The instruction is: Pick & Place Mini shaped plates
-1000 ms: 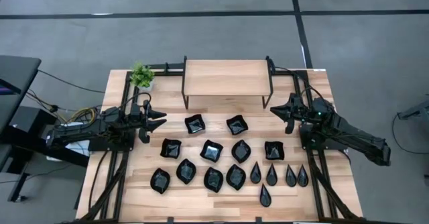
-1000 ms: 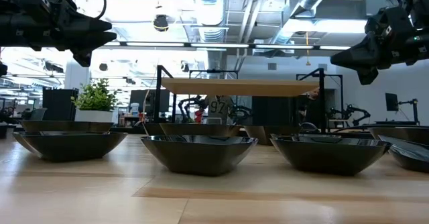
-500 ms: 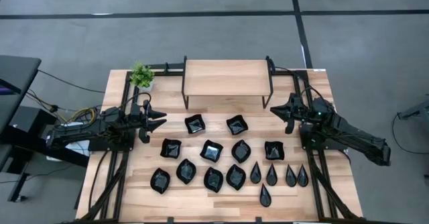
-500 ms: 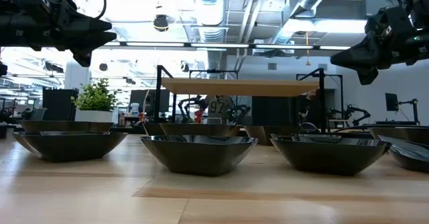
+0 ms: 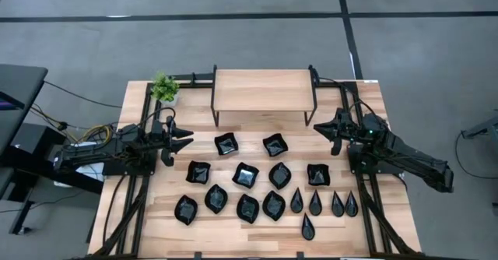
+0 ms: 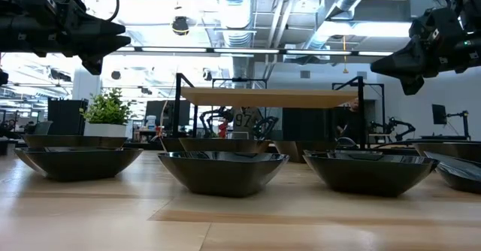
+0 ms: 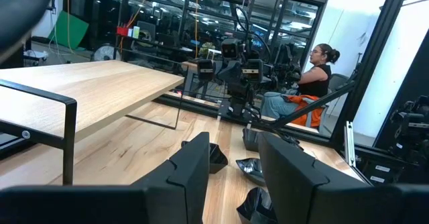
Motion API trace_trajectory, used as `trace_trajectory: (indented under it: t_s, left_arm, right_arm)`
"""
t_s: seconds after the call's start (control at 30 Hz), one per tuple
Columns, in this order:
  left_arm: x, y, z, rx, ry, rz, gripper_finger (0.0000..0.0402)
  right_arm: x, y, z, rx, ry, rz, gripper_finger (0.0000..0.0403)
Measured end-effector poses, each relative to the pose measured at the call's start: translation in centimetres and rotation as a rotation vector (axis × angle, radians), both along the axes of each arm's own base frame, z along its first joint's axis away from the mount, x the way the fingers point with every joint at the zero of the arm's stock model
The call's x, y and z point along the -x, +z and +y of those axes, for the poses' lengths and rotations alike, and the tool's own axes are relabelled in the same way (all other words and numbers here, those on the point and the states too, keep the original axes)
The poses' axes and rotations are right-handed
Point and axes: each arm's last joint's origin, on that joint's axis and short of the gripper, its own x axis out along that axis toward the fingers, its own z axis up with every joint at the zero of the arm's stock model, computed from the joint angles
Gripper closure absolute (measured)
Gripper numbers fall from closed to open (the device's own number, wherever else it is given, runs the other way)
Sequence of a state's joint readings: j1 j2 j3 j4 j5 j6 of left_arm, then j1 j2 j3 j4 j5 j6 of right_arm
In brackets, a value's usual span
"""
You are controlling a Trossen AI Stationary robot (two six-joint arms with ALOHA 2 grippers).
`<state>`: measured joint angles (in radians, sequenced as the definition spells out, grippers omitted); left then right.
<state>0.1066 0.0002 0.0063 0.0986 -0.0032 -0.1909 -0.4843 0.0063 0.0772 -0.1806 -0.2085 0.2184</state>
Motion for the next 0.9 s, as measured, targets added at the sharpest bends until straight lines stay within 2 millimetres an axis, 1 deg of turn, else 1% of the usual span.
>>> trace_trajectory:
  t_s: [0.63, 0.73, 0.8, 0.9]
  left_arm:
    - [0.0, 0.2, 0.0, -0.002, 0.0, -0.023, 0.027]
    - [0.1, 0.5, 0.0, -0.005, 0.0, -0.049, 0.027]
    - [0.1, 0.6, 0.0, -0.007, 0.0, -0.065, 0.027]
    - [0.1, 0.8, 0.0, -0.009, 0.0, -0.084, 0.027]
  right_arm:
    - [0.0, 0.0, 0.0, -0.001, -0.001, -0.002, 0.037]
    - [0.0, 0.4, 0.0, -0.098, -0.012, -0.067, 0.037]
    - [0.0, 0.9, 0.0, -0.207, -0.017, -0.15, 0.037]
    - [0.0, 1.9, 0.0, -0.29, -0.005, -0.28, 0.037]
